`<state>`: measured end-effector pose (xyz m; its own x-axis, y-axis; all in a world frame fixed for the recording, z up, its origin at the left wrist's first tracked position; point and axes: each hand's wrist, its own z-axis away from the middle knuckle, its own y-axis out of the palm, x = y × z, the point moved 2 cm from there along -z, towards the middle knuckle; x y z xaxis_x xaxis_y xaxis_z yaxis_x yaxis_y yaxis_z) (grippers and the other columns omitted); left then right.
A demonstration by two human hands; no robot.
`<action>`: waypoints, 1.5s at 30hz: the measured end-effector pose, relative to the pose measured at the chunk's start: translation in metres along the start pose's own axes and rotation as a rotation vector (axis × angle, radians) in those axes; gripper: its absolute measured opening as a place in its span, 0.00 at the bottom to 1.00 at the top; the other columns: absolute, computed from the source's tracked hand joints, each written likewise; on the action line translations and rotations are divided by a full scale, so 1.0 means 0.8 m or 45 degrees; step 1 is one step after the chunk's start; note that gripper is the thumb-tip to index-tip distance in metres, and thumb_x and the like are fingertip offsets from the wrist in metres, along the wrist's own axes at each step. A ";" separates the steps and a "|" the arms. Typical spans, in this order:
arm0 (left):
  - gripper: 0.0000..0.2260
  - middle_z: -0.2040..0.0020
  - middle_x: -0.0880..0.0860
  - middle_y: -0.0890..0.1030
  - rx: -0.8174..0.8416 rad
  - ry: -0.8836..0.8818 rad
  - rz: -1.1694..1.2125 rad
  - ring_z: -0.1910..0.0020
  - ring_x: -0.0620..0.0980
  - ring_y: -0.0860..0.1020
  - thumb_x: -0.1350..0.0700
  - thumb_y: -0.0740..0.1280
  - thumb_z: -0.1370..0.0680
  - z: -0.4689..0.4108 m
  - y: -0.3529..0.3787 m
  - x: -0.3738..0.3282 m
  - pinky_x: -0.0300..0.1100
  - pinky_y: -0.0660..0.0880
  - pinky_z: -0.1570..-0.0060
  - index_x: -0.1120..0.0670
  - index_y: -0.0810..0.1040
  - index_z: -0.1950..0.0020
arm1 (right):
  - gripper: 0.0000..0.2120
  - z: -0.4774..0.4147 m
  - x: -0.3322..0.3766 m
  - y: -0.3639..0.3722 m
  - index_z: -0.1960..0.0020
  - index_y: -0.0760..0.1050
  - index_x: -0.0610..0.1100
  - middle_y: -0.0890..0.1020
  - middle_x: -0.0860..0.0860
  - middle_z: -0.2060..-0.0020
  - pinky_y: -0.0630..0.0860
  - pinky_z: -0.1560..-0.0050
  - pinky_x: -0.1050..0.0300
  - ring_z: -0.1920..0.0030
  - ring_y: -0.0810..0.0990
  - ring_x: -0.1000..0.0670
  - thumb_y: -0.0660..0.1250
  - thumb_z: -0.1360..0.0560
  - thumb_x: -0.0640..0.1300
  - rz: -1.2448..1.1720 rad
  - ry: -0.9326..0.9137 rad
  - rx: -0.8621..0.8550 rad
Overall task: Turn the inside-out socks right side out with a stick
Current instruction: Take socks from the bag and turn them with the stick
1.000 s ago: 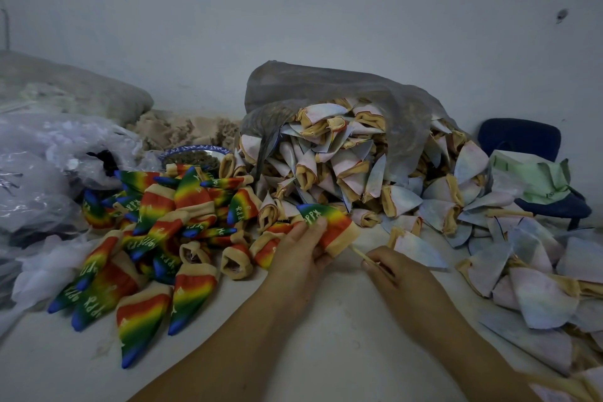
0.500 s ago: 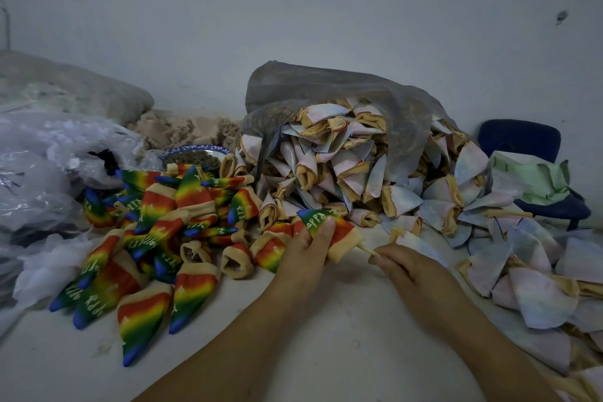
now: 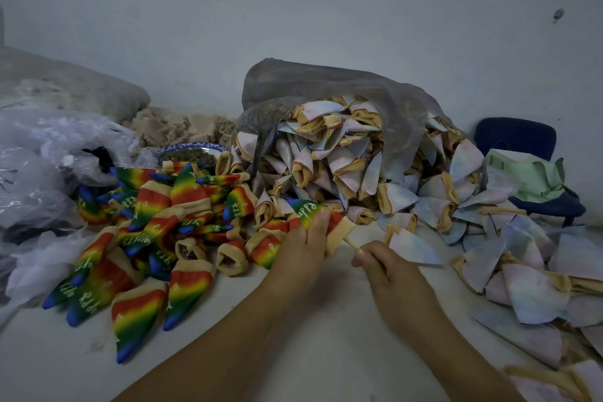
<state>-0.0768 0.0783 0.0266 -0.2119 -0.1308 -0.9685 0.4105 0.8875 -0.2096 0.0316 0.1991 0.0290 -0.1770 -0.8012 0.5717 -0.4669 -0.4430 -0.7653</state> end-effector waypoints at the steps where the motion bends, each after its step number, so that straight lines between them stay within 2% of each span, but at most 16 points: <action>1: 0.32 0.55 0.60 0.81 0.006 0.007 0.002 0.59 0.53 0.76 0.36 0.52 0.21 0.001 0.001 0.002 0.43 0.70 0.59 0.62 0.80 0.46 | 0.11 -0.001 -0.002 -0.001 0.59 0.69 0.62 0.78 0.57 0.65 0.70 0.64 0.60 0.63 0.75 0.59 0.52 0.21 0.59 0.009 0.007 0.017; 3: 0.35 0.56 0.61 0.82 0.009 -0.004 0.054 0.61 0.51 0.76 0.31 0.52 0.25 0.005 0.001 0.006 0.45 0.71 0.58 0.61 0.81 0.49 | 0.11 -0.003 -0.005 -0.005 0.58 0.70 0.62 0.78 0.59 0.64 0.70 0.63 0.61 0.61 0.75 0.61 0.51 0.22 0.60 0.068 -0.015 0.059; 5: 0.31 0.57 0.55 0.83 0.002 -0.050 0.205 0.59 0.47 0.79 0.30 0.57 0.27 0.006 0.001 0.007 0.44 0.74 0.53 0.57 0.81 0.51 | 0.13 -0.007 -0.010 -0.010 0.56 0.71 0.61 0.78 0.58 0.63 0.71 0.61 0.60 0.60 0.74 0.62 0.50 0.23 0.61 0.105 -0.053 0.064; 7: 0.16 0.50 0.51 0.84 -0.029 -0.133 0.409 0.50 0.49 0.82 0.40 0.67 0.24 0.002 0.000 0.008 0.48 0.78 0.44 0.50 0.78 0.45 | 0.15 -0.010 -0.016 -0.013 0.56 0.72 0.59 0.78 0.58 0.61 0.73 0.59 0.59 0.59 0.74 0.61 0.49 0.24 0.63 0.129 -0.082 0.047; 10: 0.12 0.44 0.58 0.84 0.020 -0.219 0.884 0.42 0.58 0.81 0.57 0.69 0.23 -0.005 -0.003 0.008 0.57 0.75 0.37 0.54 0.79 0.39 | 0.16 -0.012 -0.023 -0.016 0.53 0.74 0.58 0.79 0.59 0.57 0.73 0.55 0.60 0.55 0.75 0.61 0.50 0.24 0.63 0.166 -0.144 0.047; 12: 0.11 0.43 0.59 0.83 0.098 -0.193 0.993 0.40 0.58 0.80 0.52 0.70 0.25 -0.006 -0.005 0.006 0.55 0.75 0.37 0.55 0.84 0.46 | 0.11 -0.014 -0.026 -0.018 0.53 0.75 0.58 0.79 0.59 0.57 0.71 0.55 0.64 0.53 0.74 0.61 0.54 0.22 0.58 0.175 -0.177 0.033; 15: 0.18 0.44 0.59 0.84 0.123 -0.198 0.991 0.43 0.54 0.82 0.41 0.67 0.27 -0.004 -0.006 0.001 0.51 0.77 0.41 0.54 0.87 0.56 | 0.09 -0.016 -0.025 -0.019 0.53 0.76 0.58 0.78 0.58 0.58 0.68 0.56 0.67 0.53 0.72 0.63 0.58 0.21 0.55 0.173 -0.210 0.037; 19: 0.19 0.51 0.55 0.86 0.039 -0.173 0.869 0.49 0.49 0.84 0.40 0.66 0.26 -0.001 -0.008 -0.001 0.44 0.78 0.48 0.53 0.87 0.62 | 0.10 -0.015 -0.018 -0.018 0.52 0.76 0.59 0.77 0.60 0.58 0.68 0.56 0.68 0.54 0.72 0.63 0.57 0.22 0.57 0.179 -0.189 0.082; 21: 0.21 0.54 0.54 0.87 -0.013 -0.192 0.790 0.49 0.51 0.84 0.42 0.63 0.22 0.000 -0.007 -0.001 0.44 0.77 0.48 0.53 0.87 0.64 | 0.12 -0.011 -0.010 -0.015 0.52 0.76 0.58 0.78 0.59 0.57 0.72 0.54 0.61 0.55 0.74 0.61 0.55 0.22 0.58 0.181 -0.173 0.108; 25: 0.26 0.58 0.55 0.87 -0.111 -0.260 0.671 0.50 0.53 0.83 0.43 0.55 0.18 -0.004 -0.010 0.003 0.40 0.78 0.53 0.54 0.88 0.62 | 0.17 -0.001 0.008 -0.002 0.52 0.74 0.57 0.78 0.57 0.61 0.71 0.59 0.61 0.59 0.74 0.58 0.49 0.23 0.62 0.239 -0.139 0.123; 29: 0.28 0.58 0.56 0.87 -0.118 -0.257 0.710 0.53 0.55 0.83 0.42 0.54 0.17 -0.010 -0.011 0.002 0.41 0.79 0.55 0.55 0.88 0.61 | 0.15 0.006 0.020 0.016 0.52 0.72 0.59 0.77 0.58 0.65 0.68 0.64 0.62 0.62 0.73 0.59 0.48 0.22 0.61 0.194 -0.010 0.121; 32: 0.31 0.57 0.55 0.87 -0.096 -0.216 0.695 0.51 0.55 0.84 0.35 0.53 0.19 -0.008 -0.010 0.005 0.45 0.78 0.47 0.54 0.88 0.60 | 0.16 0.004 0.018 0.016 0.51 0.73 0.58 0.79 0.58 0.60 0.72 0.60 0.58 0.58 0.75 0.58 0.49 0.21 0.61 0.202 0.046 0.143; 35: 0.37 0.56 0.54 0.87 -0.079 -0.230 0.574 0.49 0.51 0.83 0.26 0.52 0.29 -0.005 -0.008 0.007 0.43 0.75 0.44 0.55 0.88 0.56 | 0.16 -0.003 0.008 0.007 0.52 0.74 0.56 0.79 0.57 0.60 0.74 0.57 0.56 0.58 0.76 0.57 0.49 0.21 0.61 0.247 0.025 0.125; 39: 0.26 0.56 0.51 0.86 -0.048 -0.222 0.475 0.51 0.49 0.82 0.33 0.59 0.24 -0.002 -0.002 0.009 0.42 0.71 0.52 0.53 0.84 0.51 | 0.16 -0.008 -0.005 0.001 0.54 0.74 0.55 0.80 0.57 0.60 0.76 0.55 0.53 0.57 0.77 0.56 0.51 0.20 0.59 0.160 0.051 0.096; 42: 0.17 0.56 0.50 0.85 0.105 -0.134 0.400 0.53 0.46 0.81 0.42 0.63 0.20 0.001 0.005 0.011 0.41 0.72 0.53 0.54 0.82 0.47 | 0.15 -0.011 -0.012 -0.003 0.57 0.74 0.59 0.78 0.61 0.62 0.73 0.58 0.58 0.58 0.75 0.60 0.51 0.21 0.59 0.090 0.099 0.063; 45: 0.12 0.61 0.47 0.84 0.185 -0.088 0.407 0.61 0.42 0.81 0.46 0.65 0.20 0.001 0.006 0.012 0.33 0.73 0.58 0.53 0.83 0.53 | 0.14 -0.011 -0.015 -0.005 0.57 0.72 0.61 0.76 0.64 0.63 0.70 0.60 0.60 0.59 0.73 0.61 0.51 0.21 0.60 0.109 0.103 0.020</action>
<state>-0.0763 0.0811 0.0159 0.0064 0.1091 -0.9940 0.5693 0.8168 0.0933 0.0281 0.2143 0.0277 -0.2854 -0.8015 0.5254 -0.4338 -0.3808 -0.8166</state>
